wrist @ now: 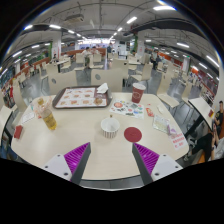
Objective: Pour water
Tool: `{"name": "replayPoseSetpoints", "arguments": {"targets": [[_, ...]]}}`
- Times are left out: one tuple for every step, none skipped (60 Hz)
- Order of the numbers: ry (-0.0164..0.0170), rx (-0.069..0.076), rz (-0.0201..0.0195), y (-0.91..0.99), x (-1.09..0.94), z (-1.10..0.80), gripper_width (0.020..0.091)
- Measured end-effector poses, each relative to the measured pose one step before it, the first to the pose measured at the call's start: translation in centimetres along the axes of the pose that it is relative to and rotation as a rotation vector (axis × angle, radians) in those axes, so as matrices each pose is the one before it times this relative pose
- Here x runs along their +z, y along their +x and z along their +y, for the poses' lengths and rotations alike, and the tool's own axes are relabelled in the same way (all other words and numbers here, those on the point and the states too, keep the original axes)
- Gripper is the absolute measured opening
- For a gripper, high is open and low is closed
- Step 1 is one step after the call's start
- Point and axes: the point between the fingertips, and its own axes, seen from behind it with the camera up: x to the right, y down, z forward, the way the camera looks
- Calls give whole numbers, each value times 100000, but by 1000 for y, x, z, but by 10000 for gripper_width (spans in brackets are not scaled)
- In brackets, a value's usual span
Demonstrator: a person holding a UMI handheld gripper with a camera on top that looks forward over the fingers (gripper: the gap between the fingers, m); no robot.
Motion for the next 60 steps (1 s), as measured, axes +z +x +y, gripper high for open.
{"name": "replayPoseSetpoints", "arguments": {"targets": [[146,-4,154,-32,-10,-21,853],[41,-125,212,-60,-17,17,850],[-45,-262,212,-141,-19,56,853],[-66,-361,249,-203,3,71,849],[-5,-399,279,-239,-2,75,849],[44,-413,208,-128,-30,31,850],[245,-384,457,-659,55,134,849],[140,-324,127,-354,8,71,850],[108,-337,19,-375,-5,94,849],[44,-315,-42,-433,23,67,847],[-8,-287,-73,-431,34,69,850],[-13,-257,-111,-467,21,80,848],[-120,-166,-450,-82,-10,-46,848],[90,-189,88,-746,-61,186,850],[79,-148,-170,-568,13,121,849],[-39,-130,-220,-601,14,127,852],[-133,-170,-265,-638,27,135,850],[-140,-93,-312,-690,7,137,851],[-72,-4,-391,-698,42,101,851],[50,72,-794,-394,359,134,854],[-212,44,-423,-996,-234,4,850],[-67,66,-655,-825,-5,64,850],[-12,64,-685,-874,17,48,852],[96,142,-784,-893,86,18,851],[170,110,-824,-886,126,19,853],[228,50,-775,-919,168,-6,853],[264,-64,-909,-681,455,87,851],[233,-195,-576,-824,558,-51,851],[369,-114,-589,-1004,-189,-32,854],[510,-7,-633,-852,207,-94,852],[580,58,-627,-834,206,-125,852],[682,138,-631,-862,209,-159,852],[726,182,-723,-873,237,-176,851],[665,225,-810,-778,828,-266,853],[813,224,-811,-870,69,-195,852],[925,240,-838,-785,310,-198,852],[1066,195,-799,-793,330,-267,853],[1032,61,-653,-714,370,-275,853],[897,-46,-643,-743,429,-231,853],[817,-89,-558,-690,407,-239,849],[970,-28,-418,-670,714,-330,855],[899,-47,-300,-592,538,-268,853],[977,-31,-241,-514,485,-284,853],[951,15,-127,-474,537,-266,853],[1025,100,-89,-442,545,-278,853],[1194,156,-116,-400,530,-290,850],[1238,177,-76,-370,571,-302,852],[1078,109,25,-340,574,-264,850],[835,189,-9,-252,590,-197,850],[712,115,186,-305,582,-177,851],[629,33,251,-229,639,-140,852],[587,94,305,-204,587,-104,851],[442,60,294,-144,593,-100,852],[467,91,333,-119,587,-104,853],[537,187,331,-98,563,-99,850],[512,214,201,-100,555,-88,852],[659,188,-52,-71,594,-119,853],[745,52,194,-90,524,-192,854],[838,38,348,-21,562,-213,854],[773,79,500,31,531,-222,853]]}}
